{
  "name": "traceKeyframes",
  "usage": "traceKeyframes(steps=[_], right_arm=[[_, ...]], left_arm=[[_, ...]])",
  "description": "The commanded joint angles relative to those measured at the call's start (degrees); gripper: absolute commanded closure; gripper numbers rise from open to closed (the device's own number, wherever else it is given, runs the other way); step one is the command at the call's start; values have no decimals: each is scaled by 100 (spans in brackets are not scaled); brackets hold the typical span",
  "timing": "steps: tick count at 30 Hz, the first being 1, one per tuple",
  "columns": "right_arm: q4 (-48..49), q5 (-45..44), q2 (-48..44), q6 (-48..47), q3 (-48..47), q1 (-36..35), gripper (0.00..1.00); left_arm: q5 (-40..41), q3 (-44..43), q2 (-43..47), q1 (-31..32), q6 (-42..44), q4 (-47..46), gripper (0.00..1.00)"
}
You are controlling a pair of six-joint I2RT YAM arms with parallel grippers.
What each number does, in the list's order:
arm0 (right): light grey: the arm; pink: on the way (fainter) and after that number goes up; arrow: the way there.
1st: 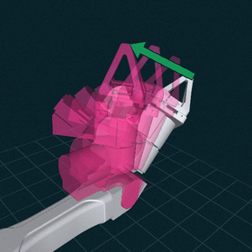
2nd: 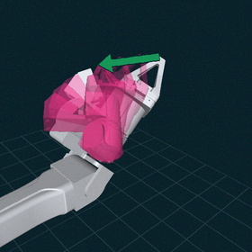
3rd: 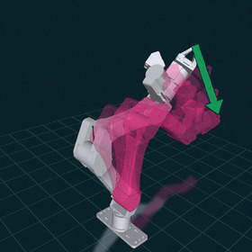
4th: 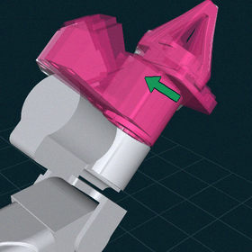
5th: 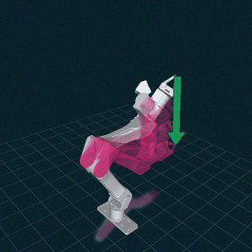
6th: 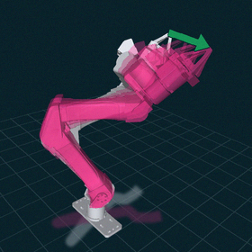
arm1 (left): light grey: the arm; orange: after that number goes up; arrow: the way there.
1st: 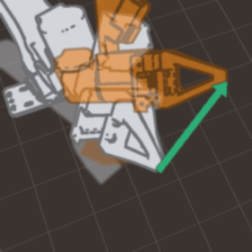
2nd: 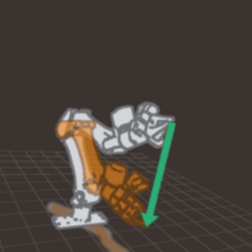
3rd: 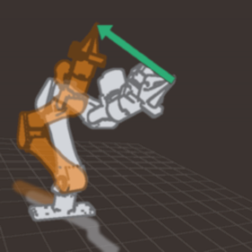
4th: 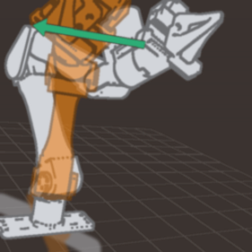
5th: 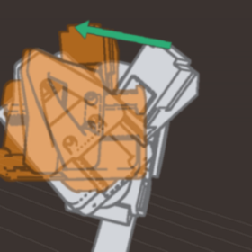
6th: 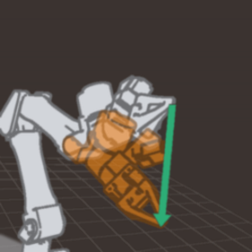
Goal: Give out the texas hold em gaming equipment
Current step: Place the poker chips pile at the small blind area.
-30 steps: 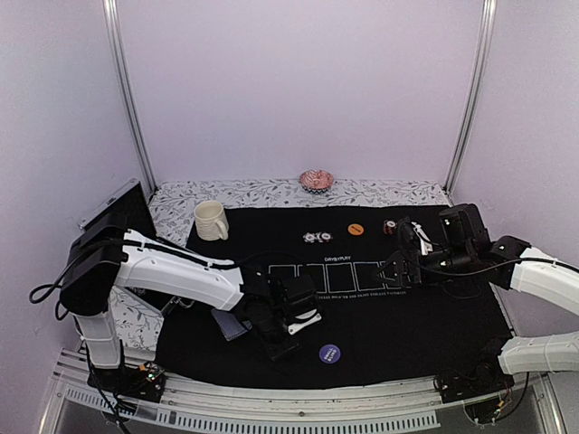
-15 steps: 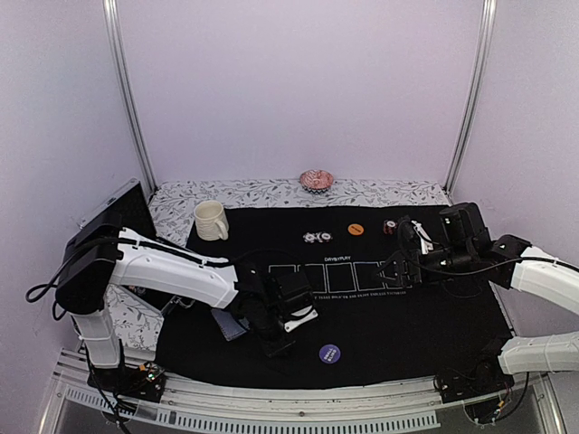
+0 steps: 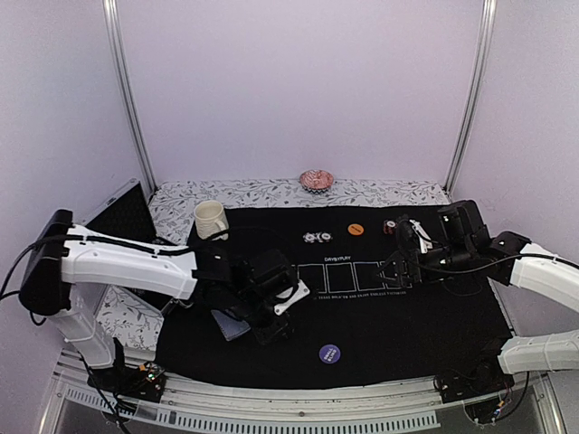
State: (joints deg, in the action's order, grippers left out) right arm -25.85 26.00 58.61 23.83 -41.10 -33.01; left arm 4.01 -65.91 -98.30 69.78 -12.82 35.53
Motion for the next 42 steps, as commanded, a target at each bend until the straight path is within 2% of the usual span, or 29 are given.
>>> traceKeyframes(steps=[1,6,9,11,14,17,22,24,30,39,42], right_arm=[[-165,-61,-98,-394,-297,-54,1],[170,166,-56,-830,-735,-374,3],[743,-533,-119,-1211,-734,-1097,5],[1128,-1135,-183,-1533,-663,-1568,5],[1656,-1570,-250,-2411,-548,-2005,5],[2421,-1857,-84,-3494,-367,-2383,5],[2538,-1691,973,-5077,-670,-3060,7],[2605,-1523,1399,-5274,-835,-3128,9],[3219,-1079,2031,-5234,-882,-3130,12],[3358,-1369,2671,-5150,-1153,-3131,17],[3532,-1416,2762,-5203,-1156,-3132,23]], left_arm=[[-1474,409,931,-368,-432,-1543,100],[-1796,588,1477,-651,-1627,-2284,100],[-1498,908,1802,-690,-2566,-2948,100],[-1583,1415,2024,-773,-3468,-3675,100],[-1853,2330,2257,-901,-4707,-4836,100],[-1991,2817,2282,-941,-5399,-5683,100],[-1996,2874,2156,-948,-5615,-5944,100],[-2025,2903,2136,-956,-5687,-6080,100],[-2086,3020,2077,-954,-5796,-6298,100],[-2285,2979,1963,-980,-5737,-6441,100],[-2324,3013,1957,-985,-5774,-6505,100]])
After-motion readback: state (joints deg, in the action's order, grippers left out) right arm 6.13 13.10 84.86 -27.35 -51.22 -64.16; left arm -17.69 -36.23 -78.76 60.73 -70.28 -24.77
